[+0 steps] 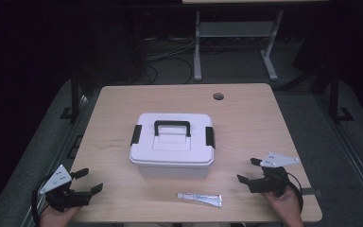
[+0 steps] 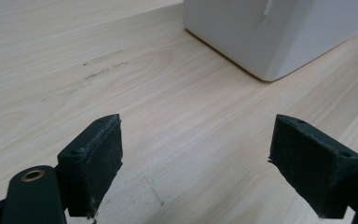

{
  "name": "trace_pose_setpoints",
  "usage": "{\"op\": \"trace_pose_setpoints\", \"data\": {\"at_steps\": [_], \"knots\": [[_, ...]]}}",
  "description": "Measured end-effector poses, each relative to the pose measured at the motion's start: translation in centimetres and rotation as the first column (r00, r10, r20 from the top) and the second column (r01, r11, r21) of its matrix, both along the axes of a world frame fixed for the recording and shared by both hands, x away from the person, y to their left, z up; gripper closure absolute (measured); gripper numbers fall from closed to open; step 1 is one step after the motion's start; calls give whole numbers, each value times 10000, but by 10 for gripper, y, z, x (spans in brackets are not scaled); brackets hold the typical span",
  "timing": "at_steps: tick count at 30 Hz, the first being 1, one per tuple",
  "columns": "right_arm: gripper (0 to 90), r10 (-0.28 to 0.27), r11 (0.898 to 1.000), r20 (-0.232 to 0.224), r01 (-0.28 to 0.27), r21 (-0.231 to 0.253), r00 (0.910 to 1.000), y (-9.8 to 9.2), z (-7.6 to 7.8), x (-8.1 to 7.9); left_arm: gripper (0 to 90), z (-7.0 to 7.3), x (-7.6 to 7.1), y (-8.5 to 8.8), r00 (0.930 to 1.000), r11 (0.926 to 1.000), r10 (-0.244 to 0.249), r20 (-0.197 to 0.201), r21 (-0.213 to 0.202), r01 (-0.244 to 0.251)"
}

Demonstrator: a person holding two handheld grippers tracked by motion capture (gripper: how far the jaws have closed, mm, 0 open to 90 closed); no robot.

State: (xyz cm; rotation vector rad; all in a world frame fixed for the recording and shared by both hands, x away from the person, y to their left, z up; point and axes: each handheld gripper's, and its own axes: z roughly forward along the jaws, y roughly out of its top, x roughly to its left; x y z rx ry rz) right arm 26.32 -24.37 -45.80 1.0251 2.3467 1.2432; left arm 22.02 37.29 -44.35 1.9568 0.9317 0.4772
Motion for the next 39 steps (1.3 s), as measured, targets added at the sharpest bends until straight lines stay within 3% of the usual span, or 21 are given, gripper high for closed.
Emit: {"op": "trace_pose_setpoints", "data": {"at_steps": [9,12,19,30,39], "knots": [[165,110,9999,72,-111,27,9999,1,1,1,163,8,5,2,9963,9969,-762,-399,142,768],[165,113,9999,71,-113,77,9999,1,1,2,163,22,10,3,9912,9923,-1217,-512,175,1227],[165,177,9998,64,-177,26,9998,2,1,2,163,43,18,3,9847,9856,-1663,-514,211,1675],[165,166,9998,42,-166,120,9999,1,2,2,163,79,37,-6,9675,9671,-2459,-593,522,2490],[165,128,9998,85,-130,179,9999,-2,2,0,163,100,54,-19,9488,9463,-3061,-776,843,3122]]}}
